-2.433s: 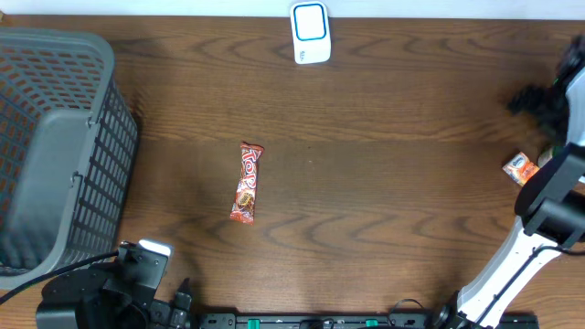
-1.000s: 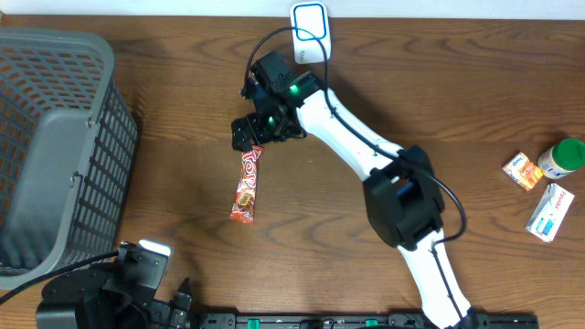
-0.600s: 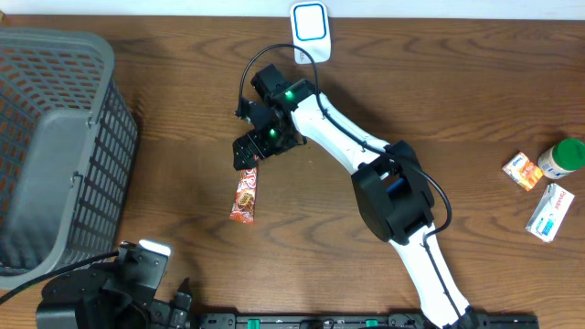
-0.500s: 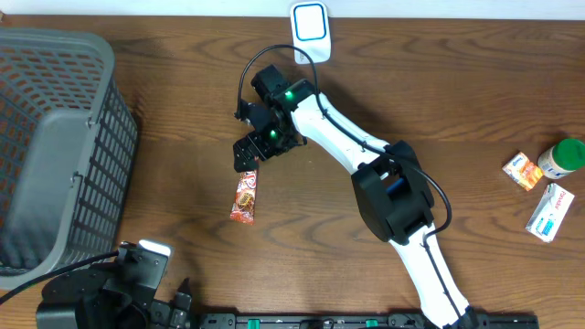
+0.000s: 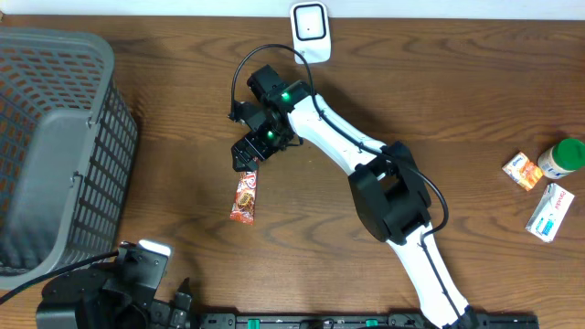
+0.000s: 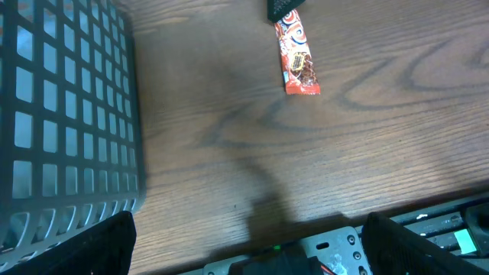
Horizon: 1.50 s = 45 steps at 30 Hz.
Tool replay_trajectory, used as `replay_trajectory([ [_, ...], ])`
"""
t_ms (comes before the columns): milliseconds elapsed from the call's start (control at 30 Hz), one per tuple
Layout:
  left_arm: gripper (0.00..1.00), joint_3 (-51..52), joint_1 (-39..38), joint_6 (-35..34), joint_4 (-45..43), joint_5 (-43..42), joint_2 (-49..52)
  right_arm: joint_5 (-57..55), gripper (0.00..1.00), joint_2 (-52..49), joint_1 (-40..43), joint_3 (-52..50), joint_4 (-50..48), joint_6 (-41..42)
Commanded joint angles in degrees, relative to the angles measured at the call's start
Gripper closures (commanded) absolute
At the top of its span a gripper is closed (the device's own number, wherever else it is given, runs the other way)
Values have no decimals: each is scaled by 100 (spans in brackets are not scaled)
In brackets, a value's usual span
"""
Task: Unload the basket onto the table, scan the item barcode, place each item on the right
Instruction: 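Reach the right gripper to the red chocolate bar and grasp it, then lift the chocolate bar and carry it toward the scanner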
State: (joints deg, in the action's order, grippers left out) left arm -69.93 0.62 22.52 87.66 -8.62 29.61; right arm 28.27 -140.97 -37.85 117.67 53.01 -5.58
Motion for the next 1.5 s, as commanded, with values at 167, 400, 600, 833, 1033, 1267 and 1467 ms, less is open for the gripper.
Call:
replay_trajectory([
  [167,5,-37,-22,35,15,15,-20,-474,55,-734,-105,-181,293,-365],
  [400,5,-37,-22,35,15,15,-20,-737,99,-699,-109,-164,452,-365],
  [600,5,-37,-22,35,15,15,-20,-2085,99,-313,-42,372,1436,28],
  [833,5,-37,-22,35,17,15,-20,-5720,99,560,-39,748,2072,1770],
  [1033,5,-37,-22,35,15,15,-20,-7814,99,855,-46,748,3069,3928],
  [1267,5,-37,-22,35,17,15,-20,-9132,99,841,-170,608,4448,6360],
  [1467,5,-37,-22,35,15,17,-20,-9744,99,809,-356,586,4426,7197],
])
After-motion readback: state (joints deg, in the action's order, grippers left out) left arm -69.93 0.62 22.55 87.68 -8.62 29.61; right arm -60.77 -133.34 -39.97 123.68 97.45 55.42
